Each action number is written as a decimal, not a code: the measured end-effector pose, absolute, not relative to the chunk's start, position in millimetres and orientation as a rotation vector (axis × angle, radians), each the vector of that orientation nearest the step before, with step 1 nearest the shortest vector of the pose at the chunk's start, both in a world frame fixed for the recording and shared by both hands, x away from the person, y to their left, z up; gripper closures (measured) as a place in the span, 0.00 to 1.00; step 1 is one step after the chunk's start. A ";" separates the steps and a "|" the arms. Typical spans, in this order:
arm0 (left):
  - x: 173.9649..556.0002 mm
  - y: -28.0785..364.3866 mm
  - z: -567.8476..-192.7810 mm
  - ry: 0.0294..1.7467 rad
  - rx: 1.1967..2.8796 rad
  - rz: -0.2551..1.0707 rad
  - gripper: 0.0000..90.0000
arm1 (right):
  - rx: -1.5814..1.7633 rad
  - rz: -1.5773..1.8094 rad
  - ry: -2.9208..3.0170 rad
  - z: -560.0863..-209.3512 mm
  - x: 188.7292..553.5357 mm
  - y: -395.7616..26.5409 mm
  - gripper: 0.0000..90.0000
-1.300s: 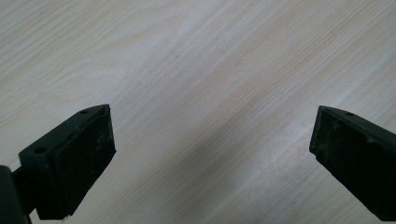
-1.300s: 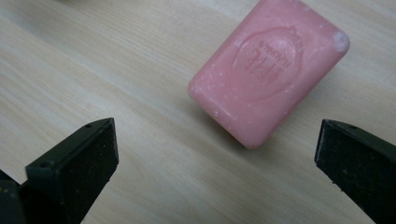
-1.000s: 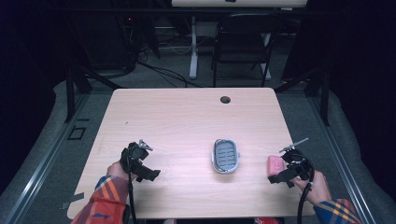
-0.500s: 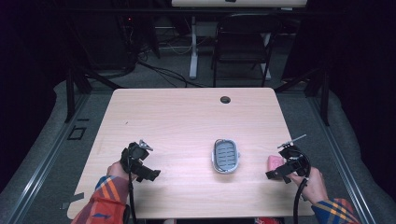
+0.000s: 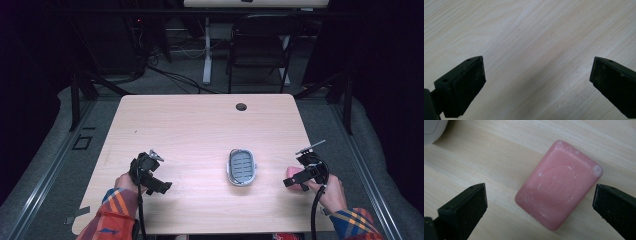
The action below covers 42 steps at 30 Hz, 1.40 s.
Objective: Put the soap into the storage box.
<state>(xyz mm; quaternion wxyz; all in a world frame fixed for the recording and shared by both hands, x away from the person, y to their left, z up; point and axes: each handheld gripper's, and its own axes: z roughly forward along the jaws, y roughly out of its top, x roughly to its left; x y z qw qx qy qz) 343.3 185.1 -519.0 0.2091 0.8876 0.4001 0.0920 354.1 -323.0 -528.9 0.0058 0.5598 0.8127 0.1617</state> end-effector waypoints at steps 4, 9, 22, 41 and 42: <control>343.2 185.4 -518.8 1.111 2.471 0.256 0.00 | 1.764 0.487 2.526 -531.3 359.2 -320.7 0.00; 343.1 185.3 -518.8 1.109 2.472 0.258 0.00 | 1.784 0.454 2.485 -534.9 368.3 -319.0 0.00; 342.9 185.5 -518.8 1.108 2.475 0.257 0.00 | 1.781 0.341 2.462 -537.9 373.0 -317.2 0.19; 343.2 184.7 -519.3 1.109 2.487 0.251 0.00 | 1.783 0.296 2.504 -540.0 374.4 -316.9 0.40; 343.2 184.4 -519.5 1.108 2.488 0.251 0.00 | 1.783 0.291 2.500 -540.3 374.3 -317.0 0.40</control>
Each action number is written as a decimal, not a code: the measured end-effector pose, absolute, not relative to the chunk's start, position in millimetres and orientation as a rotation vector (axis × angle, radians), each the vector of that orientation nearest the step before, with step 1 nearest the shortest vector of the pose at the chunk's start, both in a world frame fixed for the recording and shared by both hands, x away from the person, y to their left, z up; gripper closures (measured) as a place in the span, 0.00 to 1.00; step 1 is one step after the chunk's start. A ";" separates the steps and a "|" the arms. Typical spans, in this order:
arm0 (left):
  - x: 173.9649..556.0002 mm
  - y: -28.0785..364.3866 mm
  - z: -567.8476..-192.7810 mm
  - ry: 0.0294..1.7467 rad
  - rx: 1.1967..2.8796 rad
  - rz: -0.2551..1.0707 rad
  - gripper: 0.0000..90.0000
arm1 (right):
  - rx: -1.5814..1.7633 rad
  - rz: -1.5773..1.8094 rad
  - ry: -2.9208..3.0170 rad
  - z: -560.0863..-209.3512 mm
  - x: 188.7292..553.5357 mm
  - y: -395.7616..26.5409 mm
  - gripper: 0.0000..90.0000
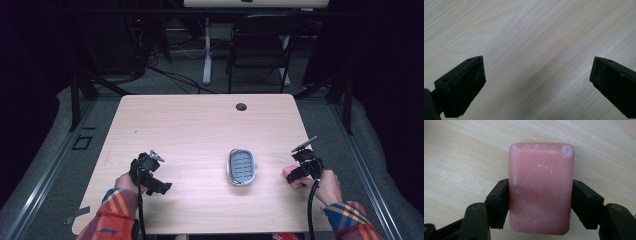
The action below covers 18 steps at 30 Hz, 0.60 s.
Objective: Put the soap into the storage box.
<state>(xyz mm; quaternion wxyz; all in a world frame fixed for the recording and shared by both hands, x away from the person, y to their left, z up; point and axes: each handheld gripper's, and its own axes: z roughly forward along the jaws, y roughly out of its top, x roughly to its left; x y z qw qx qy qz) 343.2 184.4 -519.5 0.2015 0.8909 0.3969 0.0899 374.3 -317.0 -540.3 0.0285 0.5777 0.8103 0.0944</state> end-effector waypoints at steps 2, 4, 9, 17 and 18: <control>343.2 184.3 -519.7 1.108 2.489 0.252 0.00 | 1.781 0.284 2.499 -540.5 374.4 -316.6 0.40; 343.3 184.2 -519.9 1.108 2.490 0.251 0.00 | 1.776 0.277 2.512 -540.5 374.9 -316.9 0.40; 343.4 184.0 -520.2 1.108 2.489 0.251 0.00 | 1.795 0.308 2.493 -543.0 374.7 -316.1 0.40; 343.2 184.0 -520.0 1.107 2.488 0.253 0.00 | 1.756 0.249 2.536 -541.8 376.3 -315.3 0.40; 343.2 184.0 -520.0 1.107 2.488 0.253 0.00 | 1.751 0.248 2.537 -541.9 376.4 -315.1 0.40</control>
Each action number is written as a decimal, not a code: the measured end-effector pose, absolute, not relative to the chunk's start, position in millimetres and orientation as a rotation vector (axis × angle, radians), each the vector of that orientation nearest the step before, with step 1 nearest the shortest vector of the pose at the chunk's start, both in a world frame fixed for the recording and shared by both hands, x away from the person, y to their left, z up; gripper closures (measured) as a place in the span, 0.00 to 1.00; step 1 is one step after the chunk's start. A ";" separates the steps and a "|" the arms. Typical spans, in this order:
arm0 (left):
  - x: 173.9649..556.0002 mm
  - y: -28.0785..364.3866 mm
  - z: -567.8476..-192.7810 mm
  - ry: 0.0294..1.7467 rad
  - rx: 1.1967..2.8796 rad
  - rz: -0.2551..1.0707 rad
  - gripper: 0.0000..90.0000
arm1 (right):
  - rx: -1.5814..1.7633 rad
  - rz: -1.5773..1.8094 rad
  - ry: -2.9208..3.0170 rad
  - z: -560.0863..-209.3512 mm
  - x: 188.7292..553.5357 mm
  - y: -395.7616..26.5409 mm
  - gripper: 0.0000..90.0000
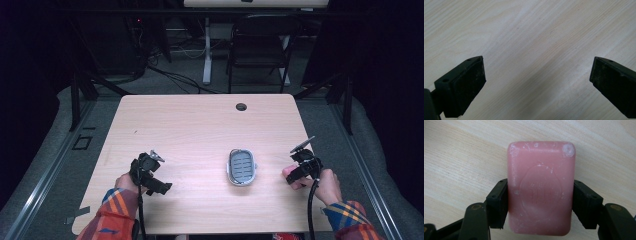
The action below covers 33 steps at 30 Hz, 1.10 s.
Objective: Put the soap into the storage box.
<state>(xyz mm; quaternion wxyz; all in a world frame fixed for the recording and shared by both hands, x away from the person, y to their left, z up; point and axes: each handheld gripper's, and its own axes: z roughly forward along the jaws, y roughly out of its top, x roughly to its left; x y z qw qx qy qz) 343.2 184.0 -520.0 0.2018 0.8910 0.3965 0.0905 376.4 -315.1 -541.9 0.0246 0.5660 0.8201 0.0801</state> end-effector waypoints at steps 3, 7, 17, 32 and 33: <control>343.2 184.1 -519.9 1.107 2.490 0.251 0.00 | 1.743 0.252 2.536 -542.3 376.3 -315.0 0.40; 343.1 184.3 -519.5 1.107 2.487 0.253 0.00 | 1.744 0.251 2.564 -541.1 377.6 -317.4 0.41; 342.9 184.6 -519.3 1.106 2.485 0.252 0.00 | 1.750 0.314 2.558 -532.7 377.8 -325.2 0.41; 343.2 184.6 -519.4 1.107 2.487 0.251 0.00 | 1.699 0.315 2.582 -522.5 378.2 -322.6 0.41; 343.2 184.6 -519.4 1.107 2.487 0.251 0.00 | 1.699 0.314 2.584 -522.2 378.5 -322.3 0.41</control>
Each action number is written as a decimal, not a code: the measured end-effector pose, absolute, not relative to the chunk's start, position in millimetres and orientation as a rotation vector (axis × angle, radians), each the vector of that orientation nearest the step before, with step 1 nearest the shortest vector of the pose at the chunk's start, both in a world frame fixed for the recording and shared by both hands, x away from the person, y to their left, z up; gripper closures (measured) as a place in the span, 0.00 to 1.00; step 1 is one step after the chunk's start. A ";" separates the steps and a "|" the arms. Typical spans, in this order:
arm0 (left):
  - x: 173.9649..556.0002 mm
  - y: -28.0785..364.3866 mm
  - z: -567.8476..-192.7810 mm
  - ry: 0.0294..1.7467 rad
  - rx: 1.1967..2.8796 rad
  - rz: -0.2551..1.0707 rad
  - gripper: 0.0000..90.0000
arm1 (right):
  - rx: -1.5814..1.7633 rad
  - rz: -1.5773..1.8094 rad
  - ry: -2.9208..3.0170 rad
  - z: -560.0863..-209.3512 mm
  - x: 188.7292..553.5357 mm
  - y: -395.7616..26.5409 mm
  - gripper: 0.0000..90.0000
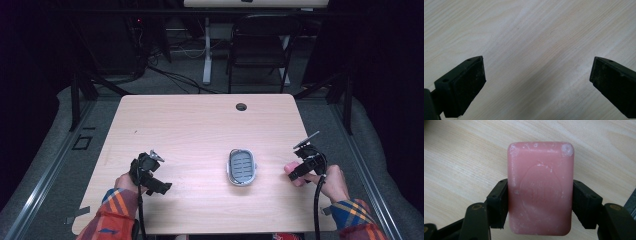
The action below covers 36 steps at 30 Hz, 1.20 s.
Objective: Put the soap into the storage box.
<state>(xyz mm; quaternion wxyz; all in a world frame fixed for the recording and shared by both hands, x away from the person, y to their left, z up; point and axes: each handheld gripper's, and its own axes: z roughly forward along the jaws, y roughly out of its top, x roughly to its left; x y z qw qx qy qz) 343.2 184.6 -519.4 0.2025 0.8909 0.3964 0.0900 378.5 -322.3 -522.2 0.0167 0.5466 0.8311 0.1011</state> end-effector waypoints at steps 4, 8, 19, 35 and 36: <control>343.3 184.6 -519.4 1.107 2.487 0.251 0.00 | 1.698 0.336 2.568 -521.1 379.6 -319.6 0.41; 343.2 184.8 -519.7 1.108 2.489 0.250 0.00 | 1.685 0.341 2.572 -518.6 381.4 -318.1 0.41; 343.0 184.5 -519.7 1.107 2.489 0.251 0.00 | 1.630 0.321 2.615 -509.7 384.5 -310.5 0.41; 343.1 184.1 -519.9 1.105 2.490 0.249 0.00 | 1.560 0.311 2.660 -497.9 388.0 -297.7 0.41; 343.1 184.1 -519.9 1.105 2.490 0.249 0.00 | 1.560 0.311 2.660 -497.9 388.0 -297.7 0.41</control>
